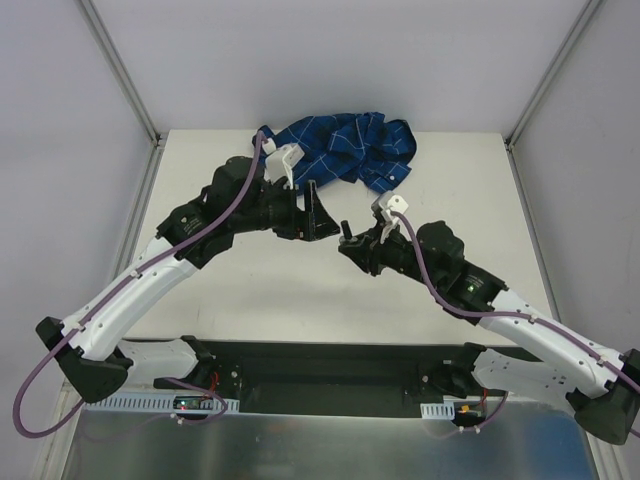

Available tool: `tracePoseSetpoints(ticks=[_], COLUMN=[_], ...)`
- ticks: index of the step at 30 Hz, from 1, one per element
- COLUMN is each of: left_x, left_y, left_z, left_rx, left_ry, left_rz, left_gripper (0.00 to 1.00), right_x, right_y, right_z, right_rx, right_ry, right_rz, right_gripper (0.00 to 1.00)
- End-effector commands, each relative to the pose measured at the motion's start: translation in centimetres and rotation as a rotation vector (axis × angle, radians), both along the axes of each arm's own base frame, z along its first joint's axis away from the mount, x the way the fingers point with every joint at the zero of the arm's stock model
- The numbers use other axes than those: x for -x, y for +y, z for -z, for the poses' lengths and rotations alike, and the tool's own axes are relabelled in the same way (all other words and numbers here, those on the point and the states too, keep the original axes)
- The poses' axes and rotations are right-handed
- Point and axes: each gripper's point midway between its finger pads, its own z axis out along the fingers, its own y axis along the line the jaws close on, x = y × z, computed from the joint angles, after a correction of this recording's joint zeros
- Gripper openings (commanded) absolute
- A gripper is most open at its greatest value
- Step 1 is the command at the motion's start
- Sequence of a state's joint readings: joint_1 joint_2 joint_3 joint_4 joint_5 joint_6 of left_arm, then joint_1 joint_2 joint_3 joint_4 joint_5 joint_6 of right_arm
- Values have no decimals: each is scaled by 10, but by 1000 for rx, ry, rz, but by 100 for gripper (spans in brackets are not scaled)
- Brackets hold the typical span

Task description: Paint the nails

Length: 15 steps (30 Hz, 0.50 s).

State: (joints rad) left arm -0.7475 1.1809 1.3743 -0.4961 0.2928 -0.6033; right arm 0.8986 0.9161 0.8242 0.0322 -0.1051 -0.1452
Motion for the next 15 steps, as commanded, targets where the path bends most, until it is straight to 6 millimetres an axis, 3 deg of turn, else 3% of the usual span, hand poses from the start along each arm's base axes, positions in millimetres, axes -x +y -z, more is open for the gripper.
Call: tracePoseSetpoints(ticks=[1,7,15], left_x=[1,2,-2], left_y=[-22,-36,-51], left_z=[-23,-21,-26], left_rx=[70,64,59], left_ry=[-45,-43,-58], left_rz=[74,95,108], left_gripper=[63,57,36], right_x=[-5,-3,-2], right_y=[-9,-11,-14], right_z=[-23,-34,-33], right_rx=[-64,-84,-72], right_ry=[-35,-57,-67], right_rz=[72,79,94], right_gripper=[0,0,0])
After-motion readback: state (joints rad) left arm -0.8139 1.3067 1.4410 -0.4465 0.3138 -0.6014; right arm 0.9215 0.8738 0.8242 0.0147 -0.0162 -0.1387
